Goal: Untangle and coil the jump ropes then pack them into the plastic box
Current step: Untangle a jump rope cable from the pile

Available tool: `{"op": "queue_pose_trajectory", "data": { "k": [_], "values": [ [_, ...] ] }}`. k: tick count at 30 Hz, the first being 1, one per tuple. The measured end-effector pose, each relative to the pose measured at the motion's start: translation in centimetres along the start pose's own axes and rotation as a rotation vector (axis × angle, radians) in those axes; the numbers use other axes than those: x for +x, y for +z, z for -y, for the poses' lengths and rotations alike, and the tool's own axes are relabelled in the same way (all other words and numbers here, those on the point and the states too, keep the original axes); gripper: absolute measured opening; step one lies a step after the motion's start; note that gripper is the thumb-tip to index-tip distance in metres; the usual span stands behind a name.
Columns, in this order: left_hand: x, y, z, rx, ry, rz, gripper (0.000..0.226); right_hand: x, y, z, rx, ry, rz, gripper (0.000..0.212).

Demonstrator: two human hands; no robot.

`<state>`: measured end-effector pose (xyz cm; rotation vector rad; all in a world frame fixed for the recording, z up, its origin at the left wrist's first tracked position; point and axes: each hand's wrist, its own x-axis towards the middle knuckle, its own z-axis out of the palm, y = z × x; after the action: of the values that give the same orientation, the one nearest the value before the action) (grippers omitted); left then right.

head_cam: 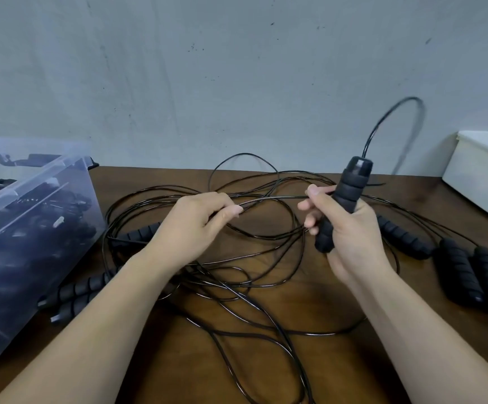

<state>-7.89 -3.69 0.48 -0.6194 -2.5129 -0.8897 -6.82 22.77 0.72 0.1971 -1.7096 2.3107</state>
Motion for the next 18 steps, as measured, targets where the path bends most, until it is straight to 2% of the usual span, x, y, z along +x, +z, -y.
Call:
{"op": "queue_pose_trajectory", "data": {
  "k": [3,8,11,15,18],
  "values": [
    [-0.2,0.9,-0.6,0.013,0.068,0.018,0.025,-0.6,0.8,-0.6,-0.011,0.036,0.053,0.027],
    [-0.5,2.6,-2.1,0.023,0.177,0.055,0.023,-1.8,1.9,-2.4,-0.154,0.053,0.170,0.018],
    [-0.6,2.8,-2.4,0.025,0.217,0.069,0.021,-2.1,2.1,-2.8,-0.164,0.119,0.174,0.019],
    [-0.6,2.8,-2.1,0.036,0.190,0.096,0.024,-1.8,1.6,-2.3,-0.194,0.068,0.162,0.016],
    [-0.3,1.5,-1.5,0.028,0.150,0.028,0.022,-1.0,1.0,-1.0,-0.096,0.048,0.079,0.016]
  ]
}}
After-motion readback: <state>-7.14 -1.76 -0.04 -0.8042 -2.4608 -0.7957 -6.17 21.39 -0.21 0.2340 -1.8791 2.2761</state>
